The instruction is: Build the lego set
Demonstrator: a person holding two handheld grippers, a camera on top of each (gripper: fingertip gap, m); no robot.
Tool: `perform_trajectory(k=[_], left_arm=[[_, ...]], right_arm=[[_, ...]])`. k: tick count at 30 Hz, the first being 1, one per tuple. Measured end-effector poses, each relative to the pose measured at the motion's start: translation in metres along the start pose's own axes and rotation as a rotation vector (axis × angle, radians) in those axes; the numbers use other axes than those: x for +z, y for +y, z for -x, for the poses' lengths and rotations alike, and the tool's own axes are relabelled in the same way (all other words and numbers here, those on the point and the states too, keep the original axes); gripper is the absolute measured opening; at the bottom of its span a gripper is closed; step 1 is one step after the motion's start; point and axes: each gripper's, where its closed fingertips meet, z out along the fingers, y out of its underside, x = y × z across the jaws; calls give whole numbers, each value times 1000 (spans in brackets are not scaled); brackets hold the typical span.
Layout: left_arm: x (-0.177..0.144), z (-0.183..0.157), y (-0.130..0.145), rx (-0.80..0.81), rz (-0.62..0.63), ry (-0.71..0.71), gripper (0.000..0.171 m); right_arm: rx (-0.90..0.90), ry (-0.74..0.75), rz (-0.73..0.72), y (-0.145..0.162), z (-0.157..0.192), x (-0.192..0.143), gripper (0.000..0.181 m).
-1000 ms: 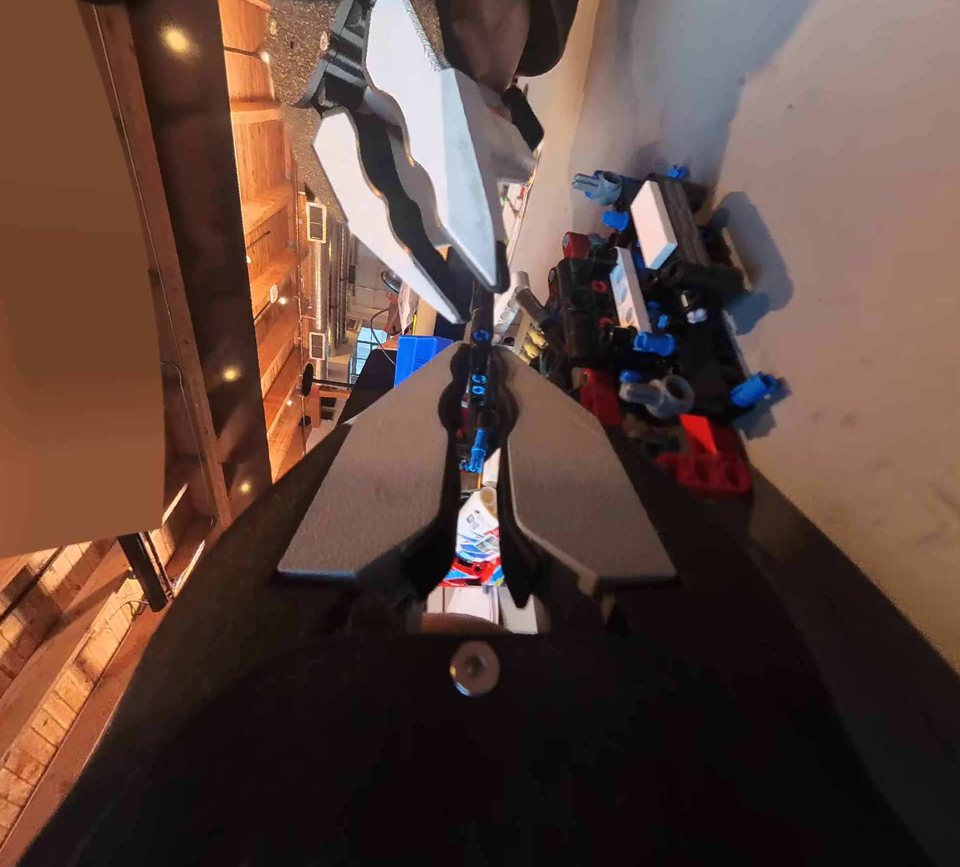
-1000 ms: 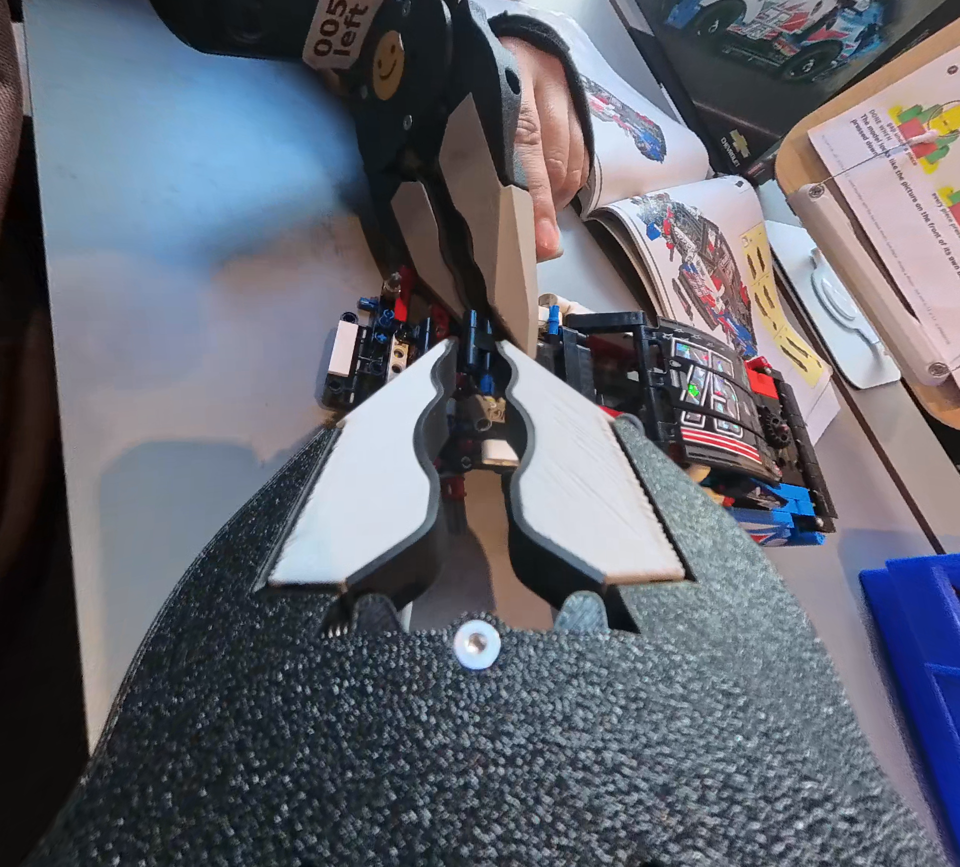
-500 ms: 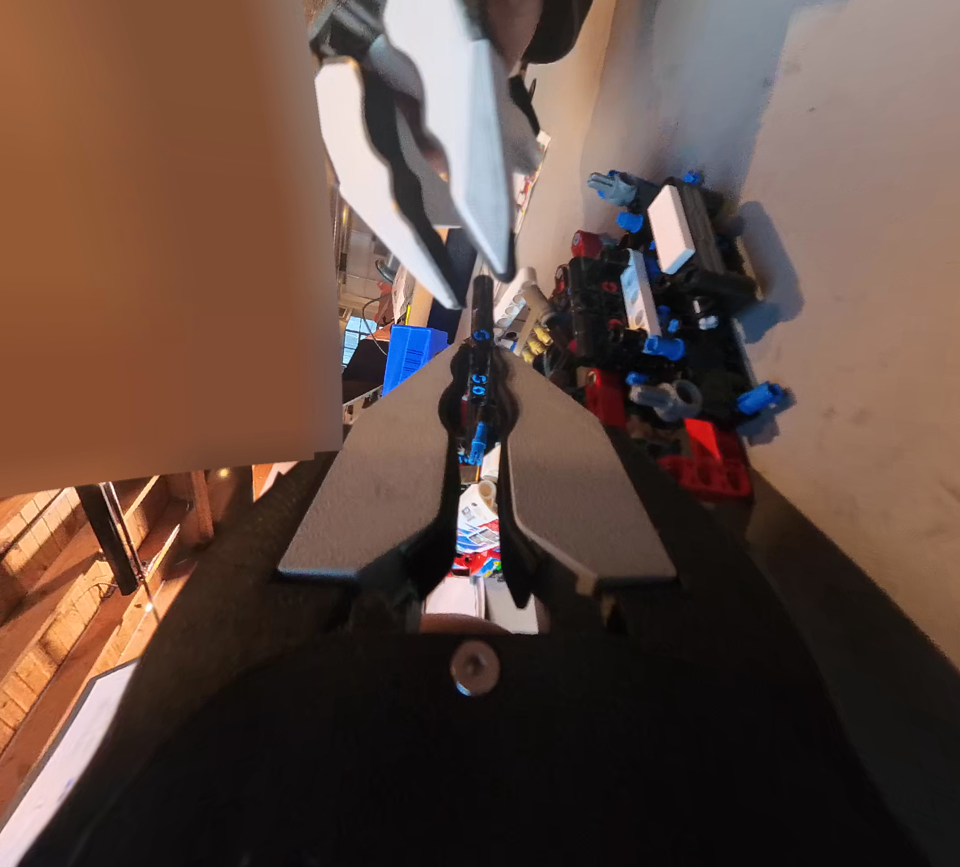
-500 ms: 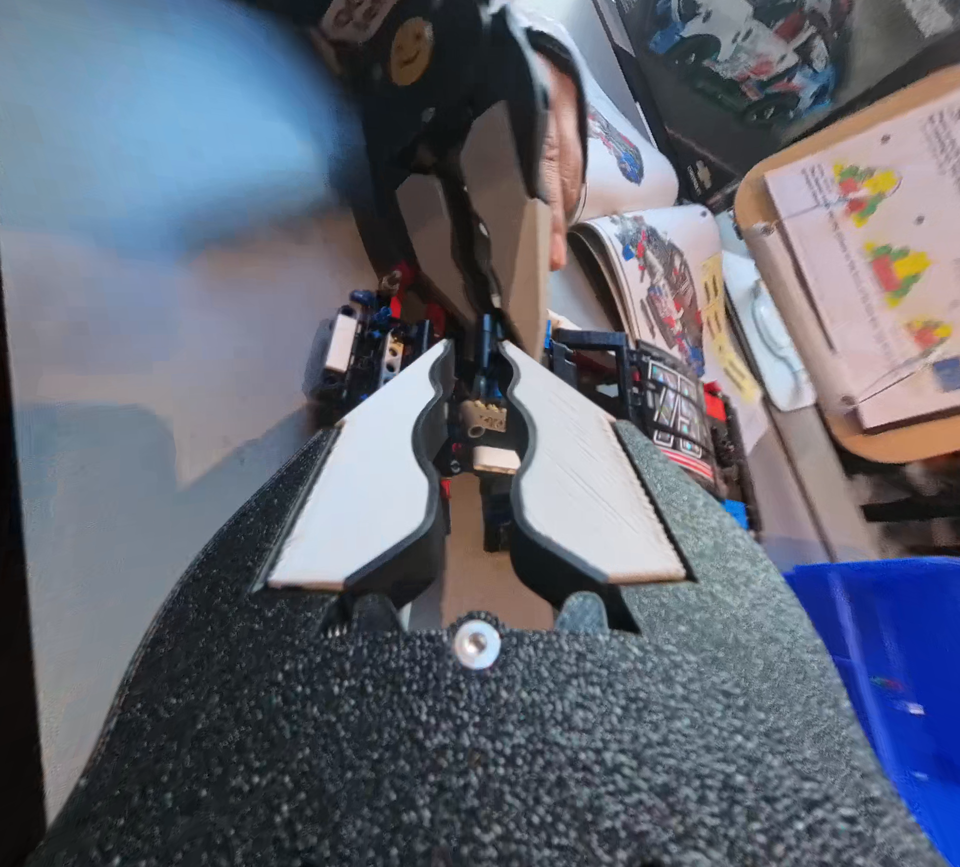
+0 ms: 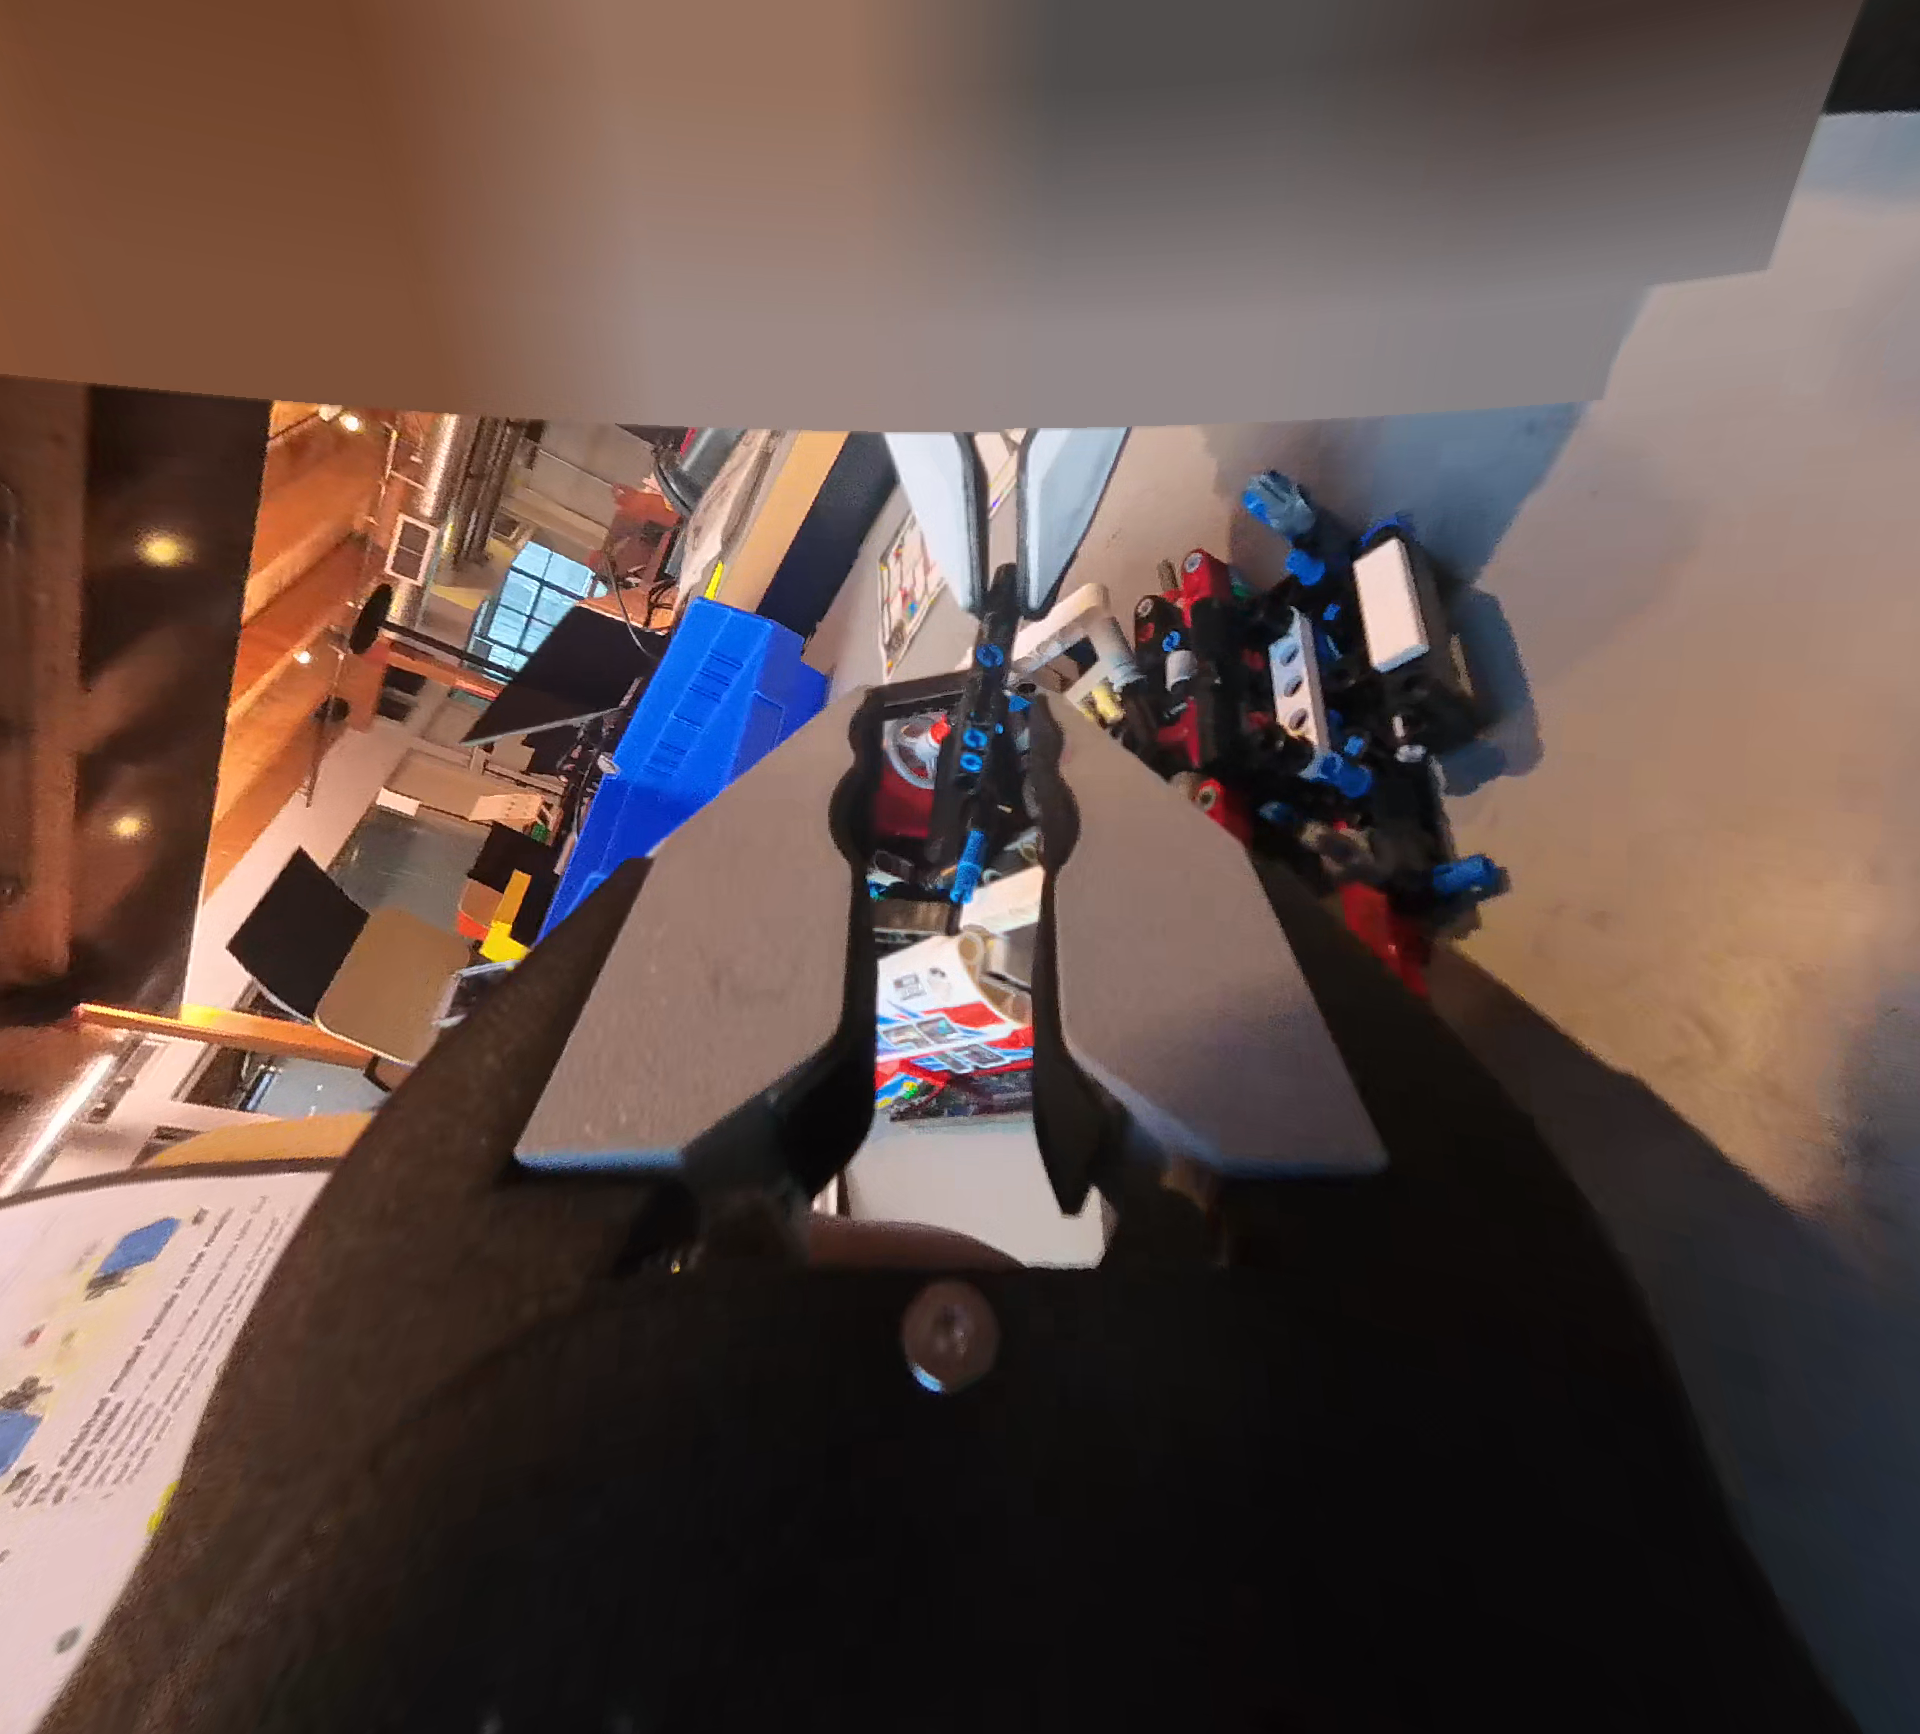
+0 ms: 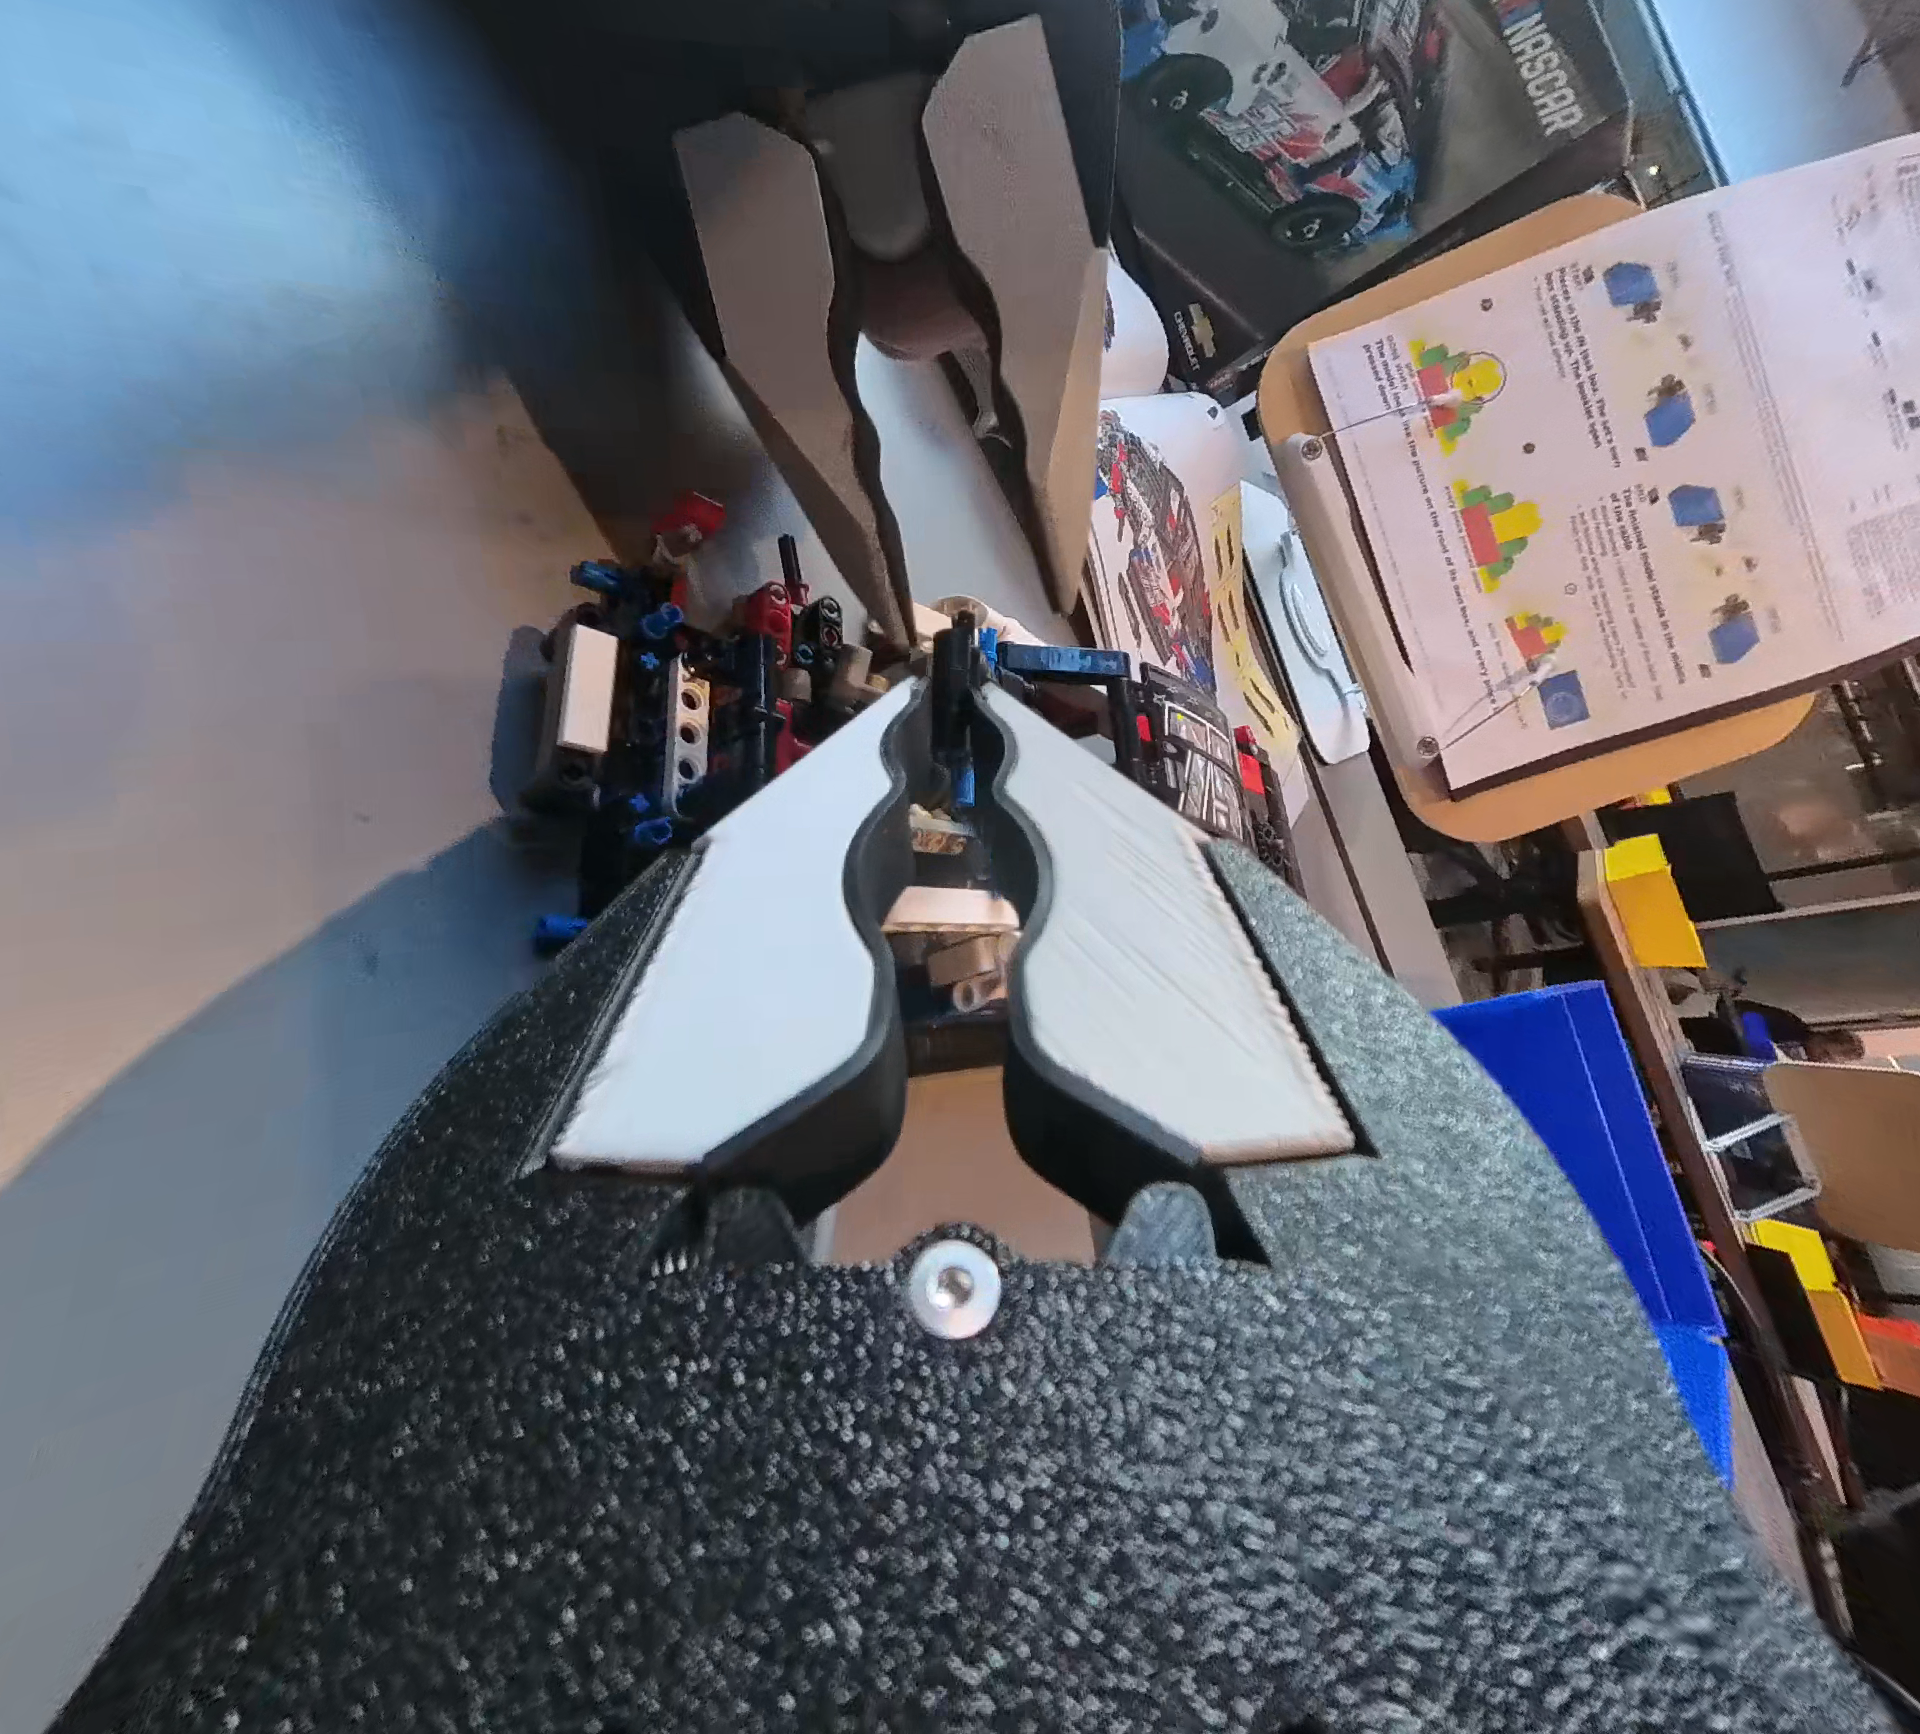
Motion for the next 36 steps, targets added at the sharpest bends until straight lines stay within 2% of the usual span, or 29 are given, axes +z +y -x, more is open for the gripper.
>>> perform_trajectory(k=[4, 8, 11, 15, 25, 31, 33, 36], left_arm=[[8, -12, -2, 71, 46, 41, 27], [12, -13, 5, 208, 96, -10, 15], [12, -13, 6, 244, 107, -28, 5], [12, -12, 5, 323, 112, -60, 6], [15, -15, 5, 317, 114, -55, 6], [14, -16, 3, 321, 104, -58, 6], [15, -16, 6, 324, 116, -61, 11], [15, -14, 5, 318, 118, -59, 5]], right_arm=[[11, -8, -9, -2, 3, 2, 7], [-22, -12, 3, 0, 7, 4, 7], [-71, 5, 9, 1, 7, 5, 7], [-109, 14, -8, 0, 7, 5, 7], [-269, 61, 4, 6, 8, 7, 7], [-286, 61, -9, 2, 10, 5, 7], [-279, 60, -28, -3, 11, 3, 6], [-282, 56, -22, -1, 12, 4, 7]])
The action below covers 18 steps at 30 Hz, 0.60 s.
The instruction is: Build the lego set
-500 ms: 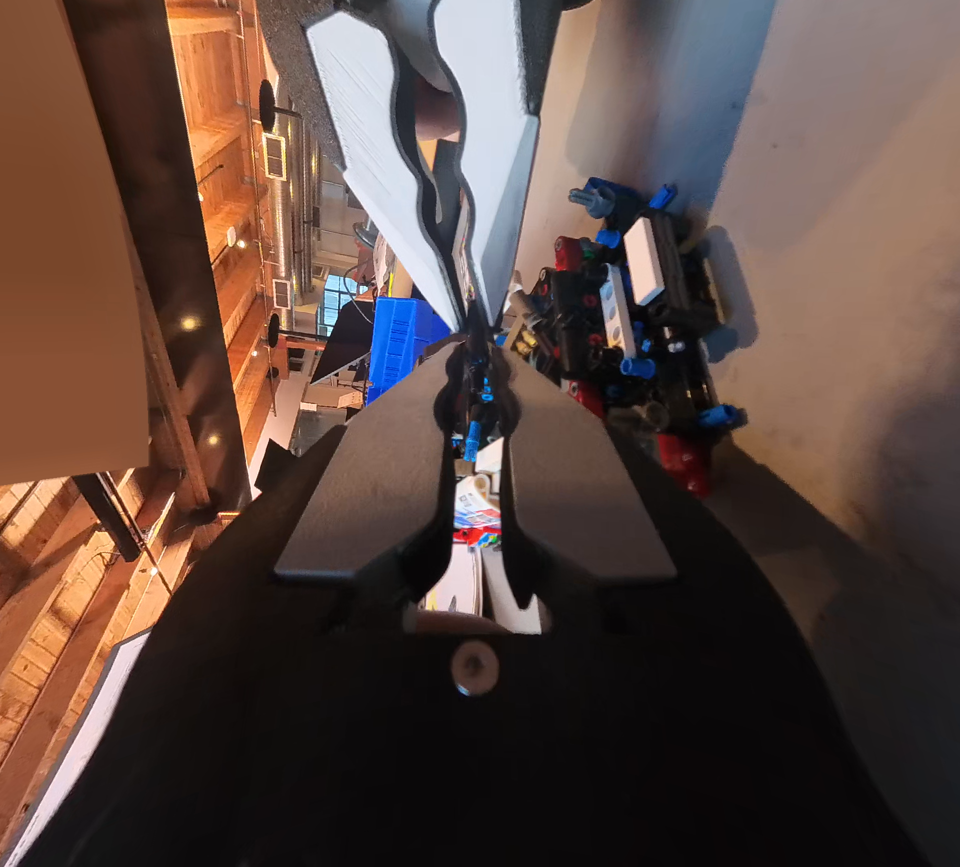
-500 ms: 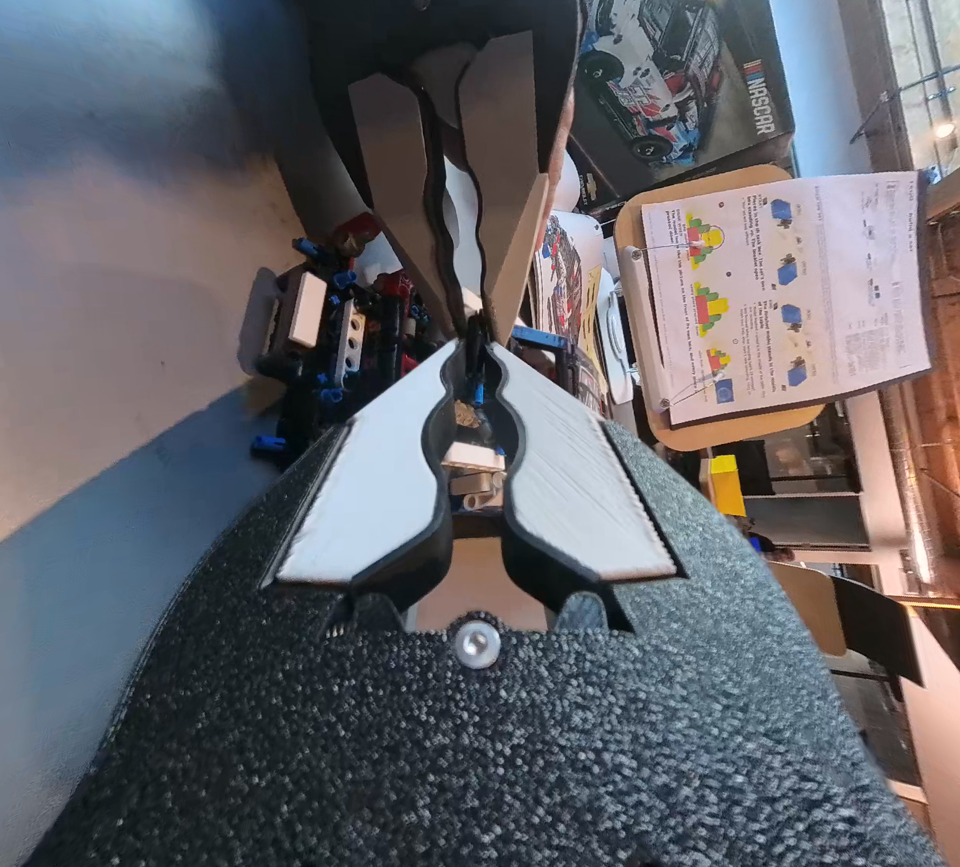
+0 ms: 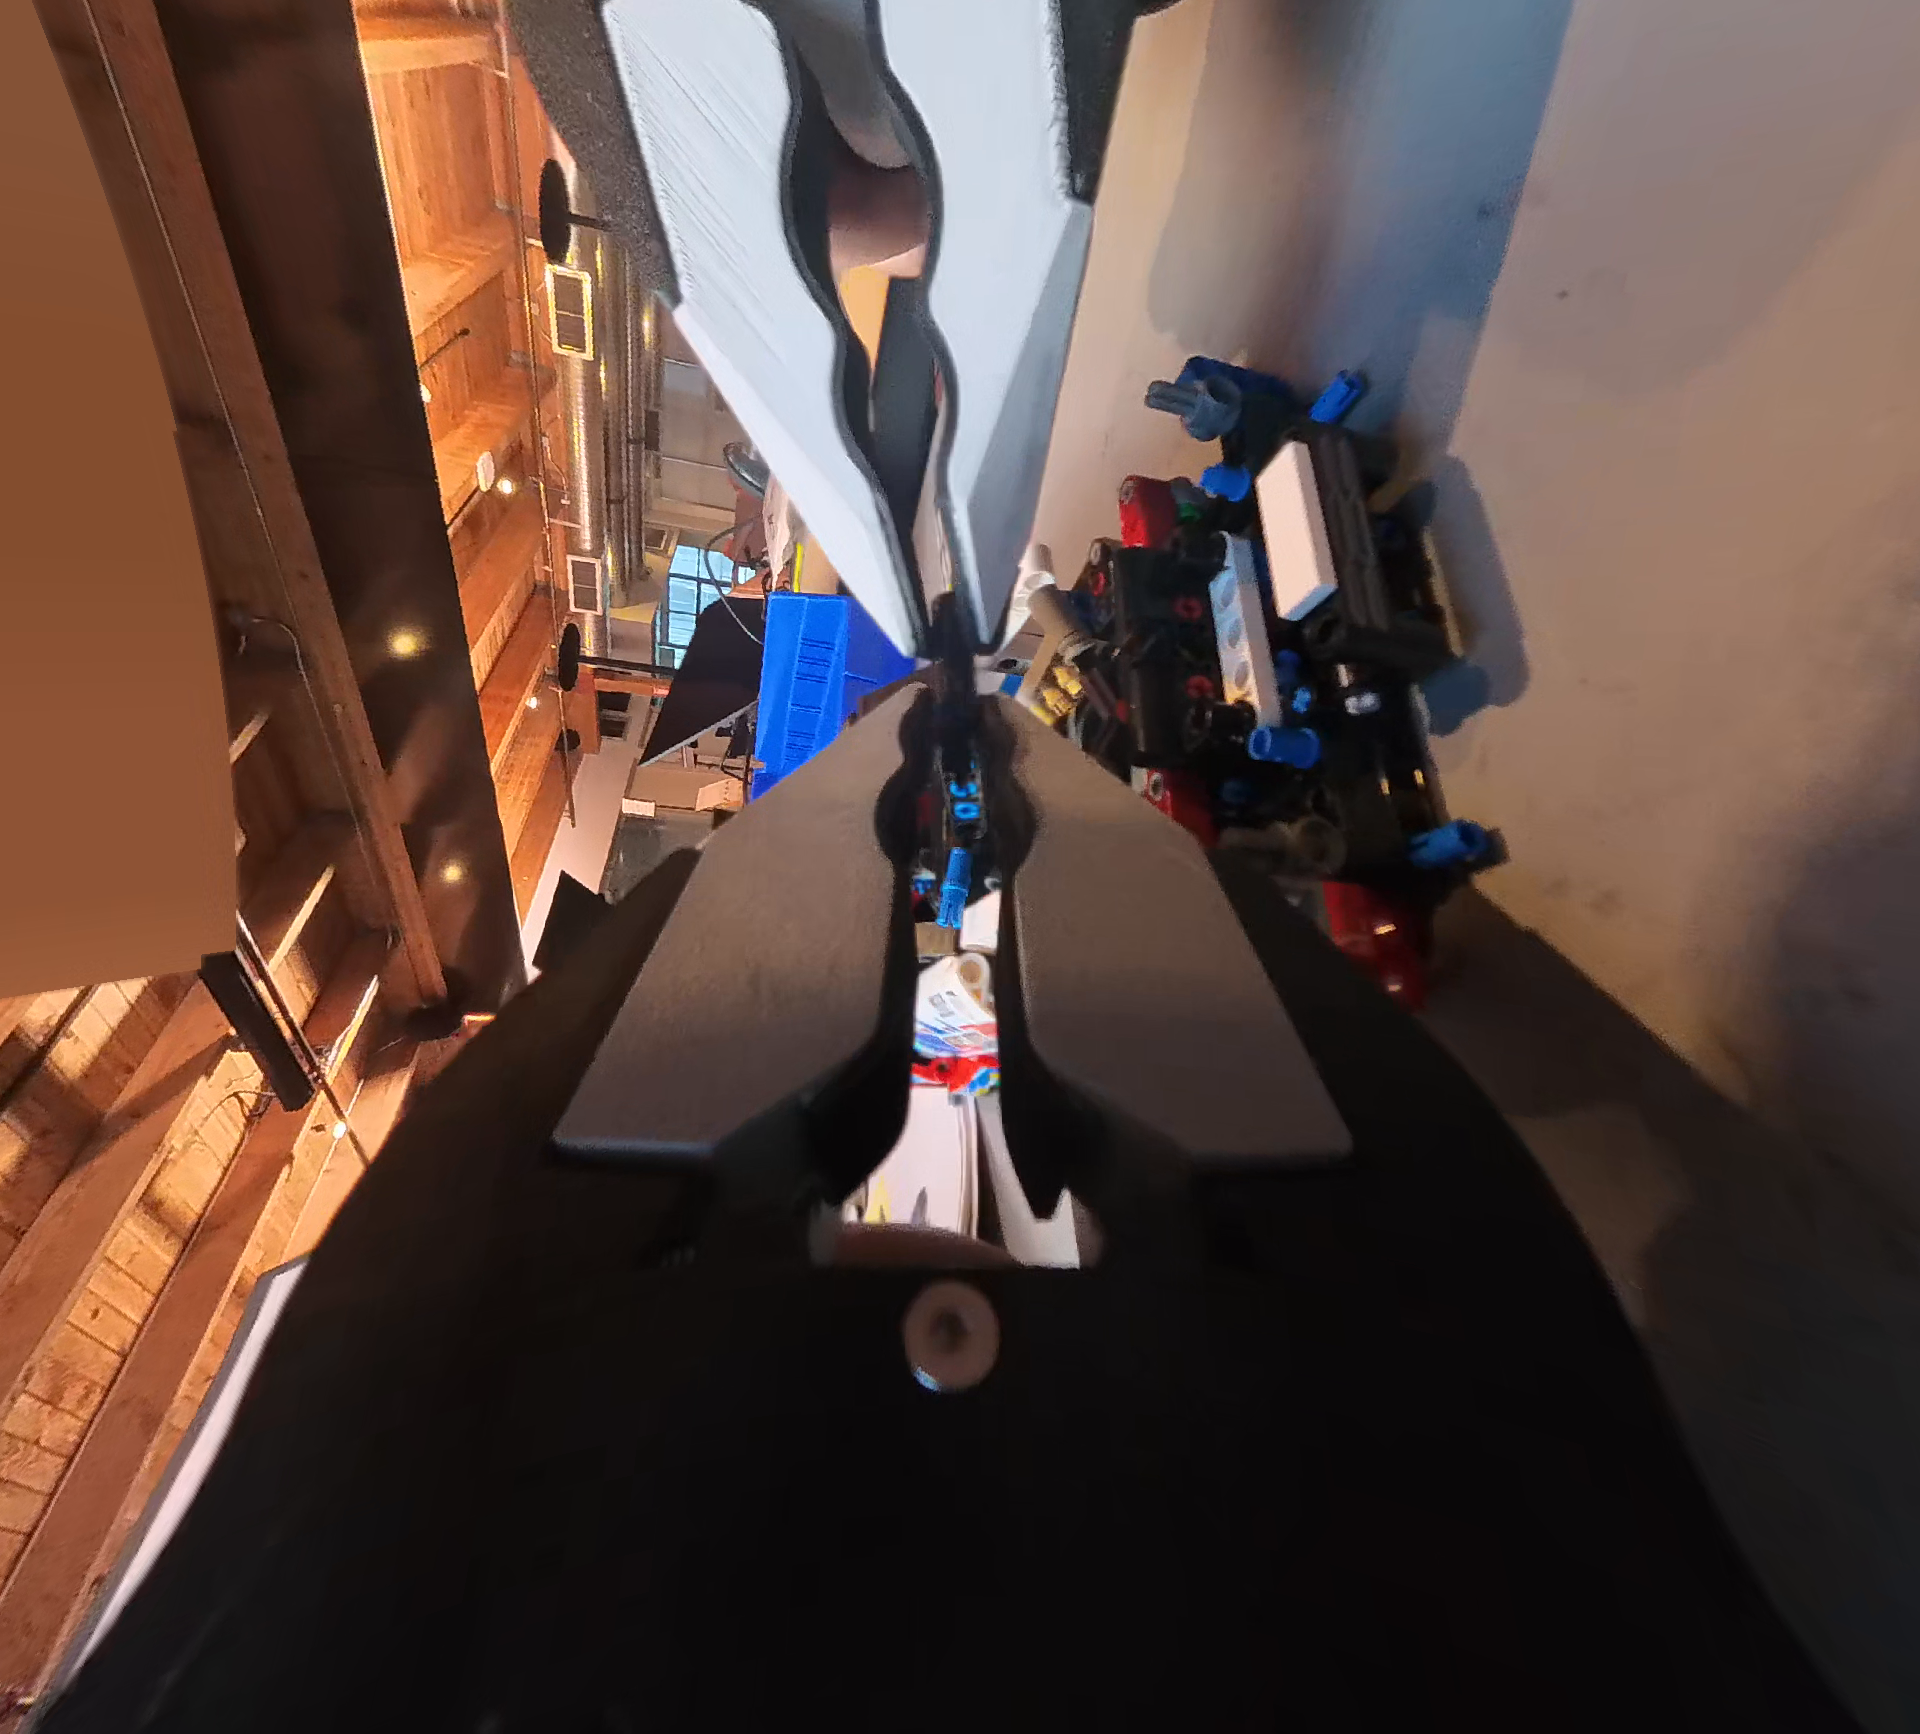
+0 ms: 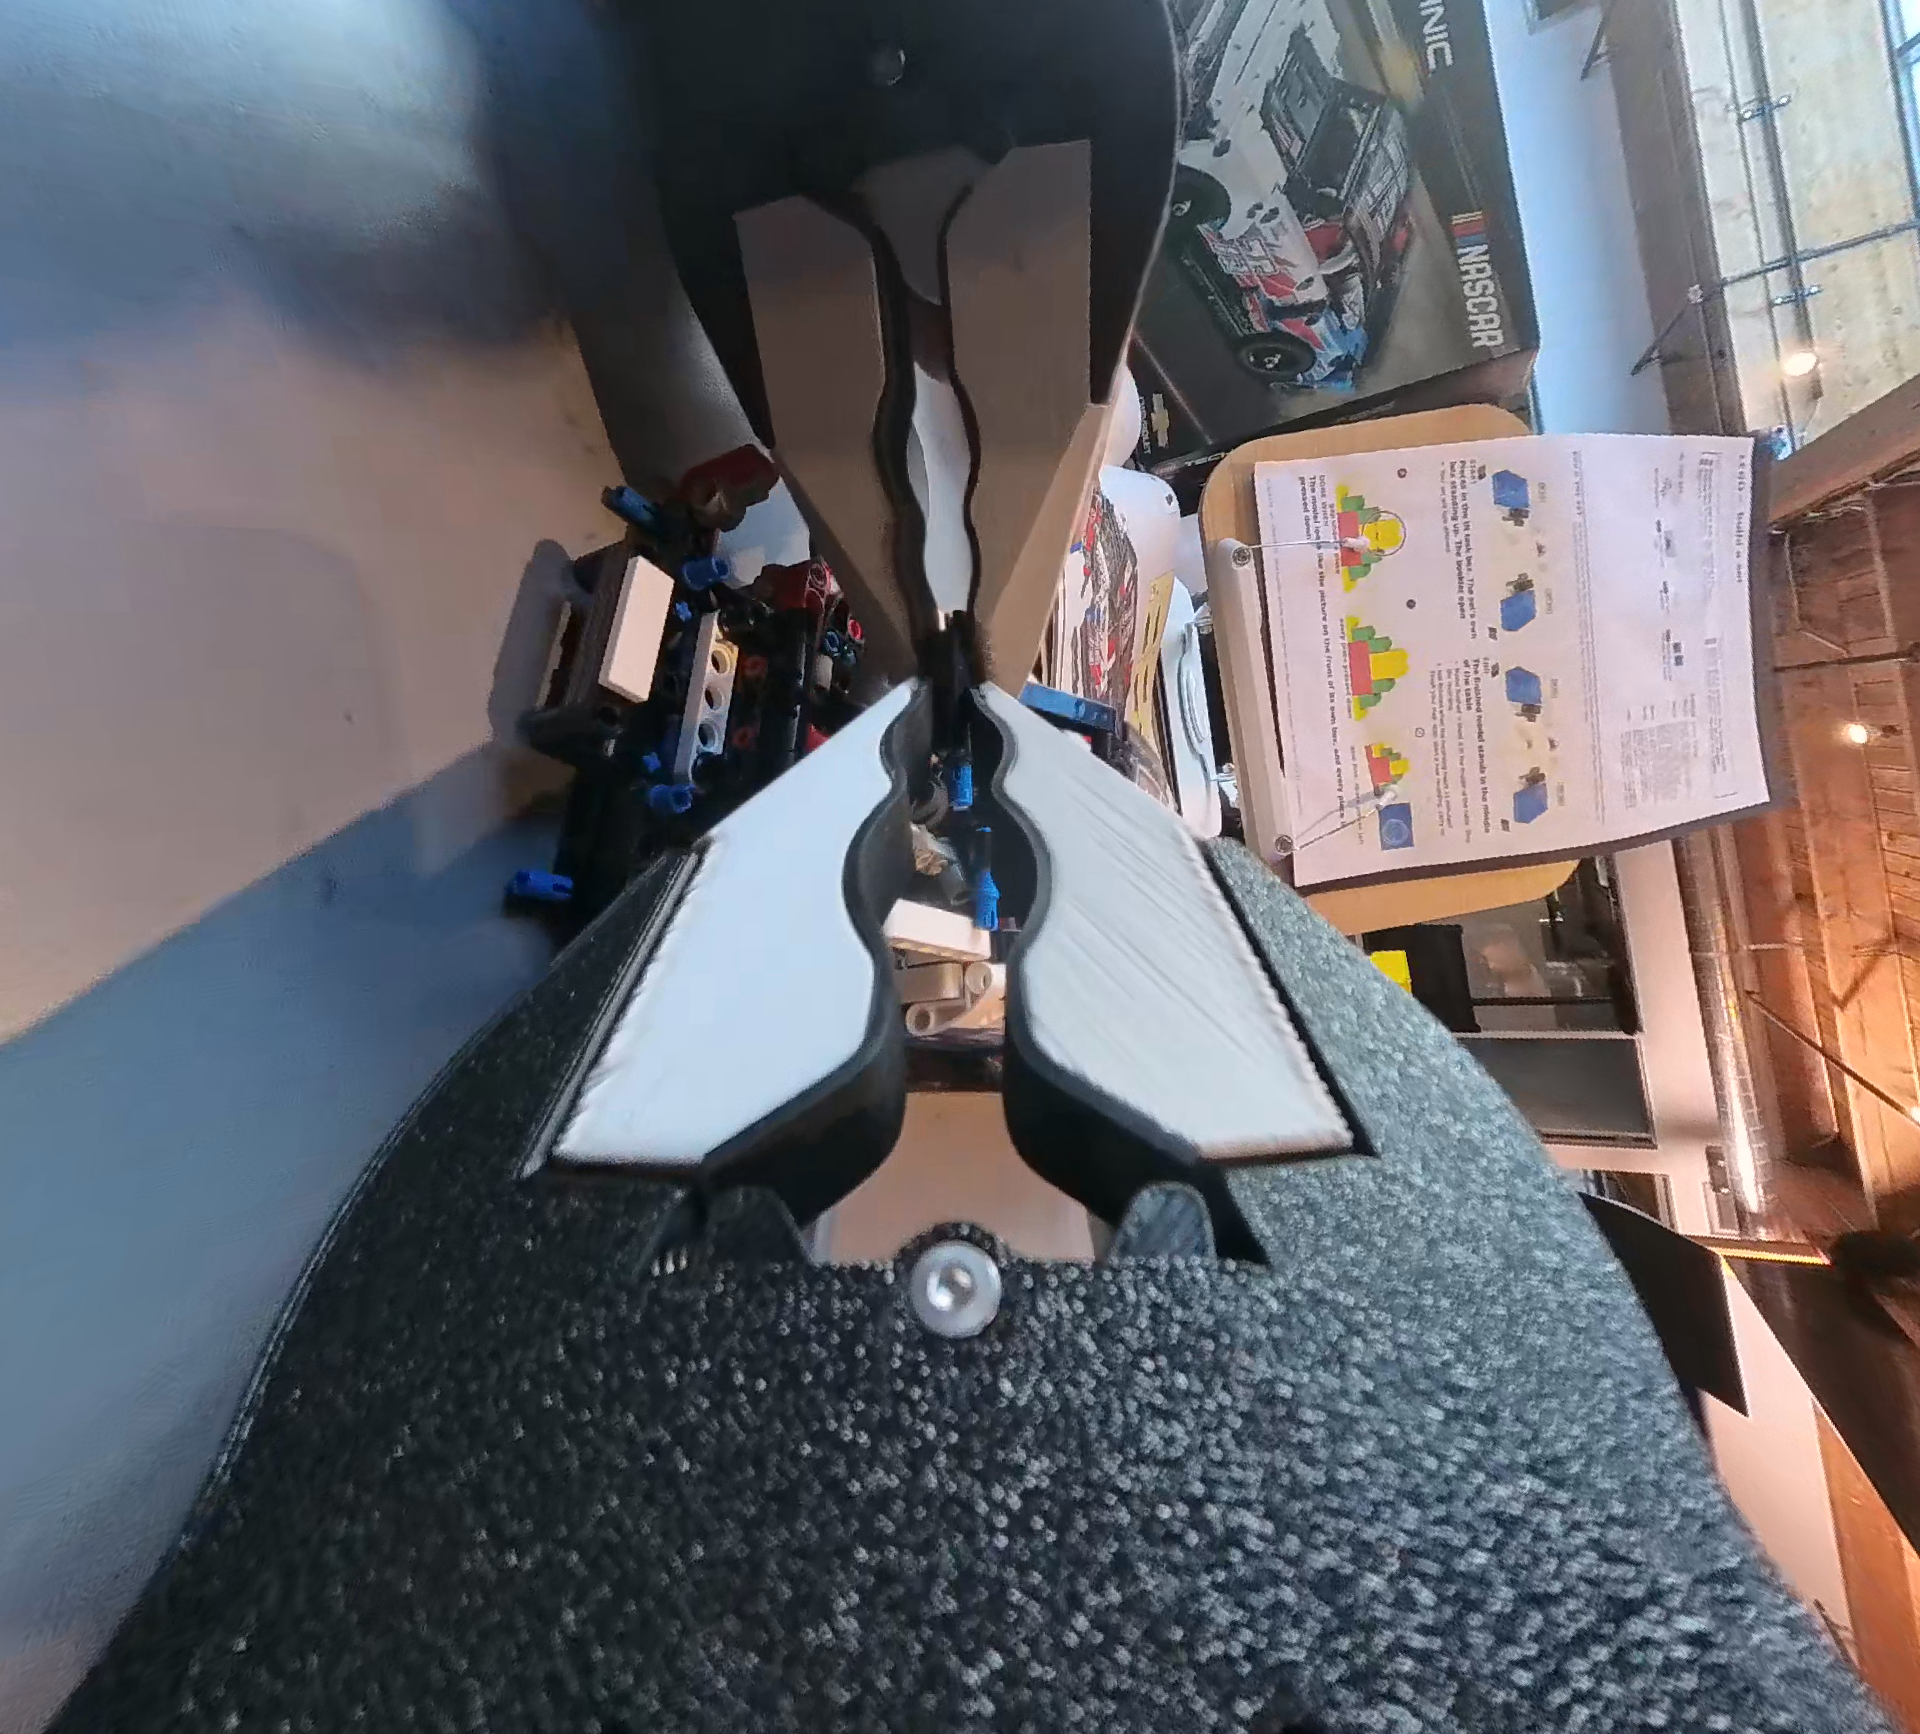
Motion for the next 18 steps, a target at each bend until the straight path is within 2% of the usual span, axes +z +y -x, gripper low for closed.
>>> perform_trajectory(k=[10, 18], left_arm=[[6, 5, 4, -63, 13, -6, 4], [6, 3, 2, -126, -34, 20, 4]], right_arm=[[5, 21, 20, 5, -6, 0, 7], [39, 0, 9, 3, -4, 0, 7]])
